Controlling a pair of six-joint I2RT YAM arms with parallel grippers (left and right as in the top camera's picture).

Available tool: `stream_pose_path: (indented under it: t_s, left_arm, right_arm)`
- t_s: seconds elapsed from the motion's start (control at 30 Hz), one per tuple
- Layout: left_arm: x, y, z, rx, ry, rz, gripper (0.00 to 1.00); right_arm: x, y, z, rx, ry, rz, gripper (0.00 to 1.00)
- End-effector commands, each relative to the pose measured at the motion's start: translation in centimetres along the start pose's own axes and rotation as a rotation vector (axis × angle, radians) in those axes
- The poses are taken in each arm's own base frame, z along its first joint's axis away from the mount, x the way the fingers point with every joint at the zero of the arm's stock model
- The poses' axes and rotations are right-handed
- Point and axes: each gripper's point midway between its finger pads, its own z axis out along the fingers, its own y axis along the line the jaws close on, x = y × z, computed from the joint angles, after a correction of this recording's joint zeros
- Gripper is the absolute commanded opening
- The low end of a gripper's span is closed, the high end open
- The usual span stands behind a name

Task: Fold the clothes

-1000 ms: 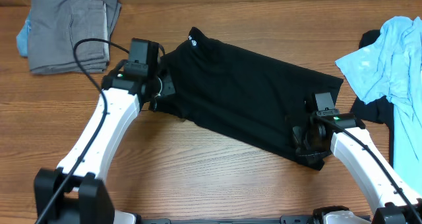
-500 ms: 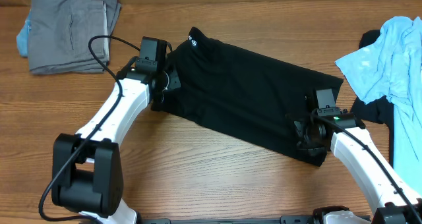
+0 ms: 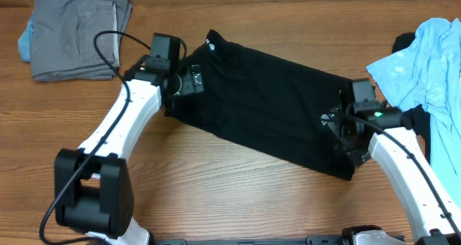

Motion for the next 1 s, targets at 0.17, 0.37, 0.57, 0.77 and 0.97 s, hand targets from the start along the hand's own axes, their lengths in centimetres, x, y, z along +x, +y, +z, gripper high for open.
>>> stream_pose_path:
  t_s: [0.17, 0.37, 0.57, 0.77, 0.97]
  left_arm:
    - [1.6, 4.3, -1.9, -0.100, 0.110, -0.040, 0.29]
    - [2.4, 3.2, 1.9, -0.034, 0.178, 0.025, 0.08]
    - [4.0, 3.0, 5.4, -0.007, 0.248, 0.059, 0.04]
    - [4.7, 3.4, 7.7, -0.013, 0.276, 0.081, 0.07]
    - [6.2, 6.1, 8.6, -0.121, 0.335, -0.003, 0.06]
  right_arm:
    - [5.4, 5.3, -2.1, -0.288, 0.290, -0.355, 0.45]
    - [6.7, 4.3, 1.1, -0.203, 0.363, -0.352, 0.04]
    - [8.2, 2.9, 4.2, -0.110, 0.455, -0.342, 0.04]
    - [9.3, 1.4, 6.4, -0.057, 0.491, -0.334, 0.04]
    - [9.9, -0.7, 8.0, 0.012, 0.489, -0.298, 0.04]
